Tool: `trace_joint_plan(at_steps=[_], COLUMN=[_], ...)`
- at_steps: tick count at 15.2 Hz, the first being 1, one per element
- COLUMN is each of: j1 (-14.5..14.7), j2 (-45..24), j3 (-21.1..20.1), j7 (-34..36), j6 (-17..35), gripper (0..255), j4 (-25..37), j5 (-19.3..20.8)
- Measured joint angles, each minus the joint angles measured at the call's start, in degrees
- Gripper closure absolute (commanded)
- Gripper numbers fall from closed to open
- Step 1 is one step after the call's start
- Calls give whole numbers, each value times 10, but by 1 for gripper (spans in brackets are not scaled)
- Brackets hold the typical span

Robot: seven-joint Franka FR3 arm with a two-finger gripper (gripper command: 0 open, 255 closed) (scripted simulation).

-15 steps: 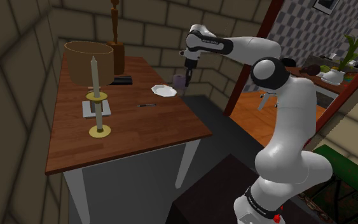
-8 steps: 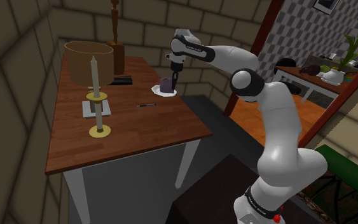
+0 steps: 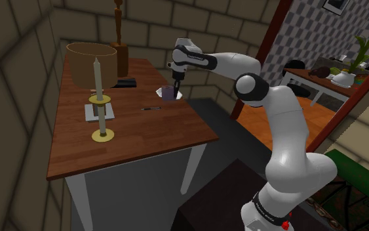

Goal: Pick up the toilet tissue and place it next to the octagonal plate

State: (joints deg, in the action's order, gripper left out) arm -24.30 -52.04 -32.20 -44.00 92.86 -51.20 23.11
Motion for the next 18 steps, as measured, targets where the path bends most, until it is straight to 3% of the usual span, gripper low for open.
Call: trace_joint_plan(at_steps=[5, 12, 13, 18], j1=[-13, -13, -13, -13], j2=[4, -2, -2, -2], j3=[-1, 1, 1, 1], j7=[8, 8, 8, 8], j6=[45, 51, 51, 51], gripper=[255, 255, 0, 0], j4=[-53, -53, -53, -53], j5=[2, 3, 3, 3])
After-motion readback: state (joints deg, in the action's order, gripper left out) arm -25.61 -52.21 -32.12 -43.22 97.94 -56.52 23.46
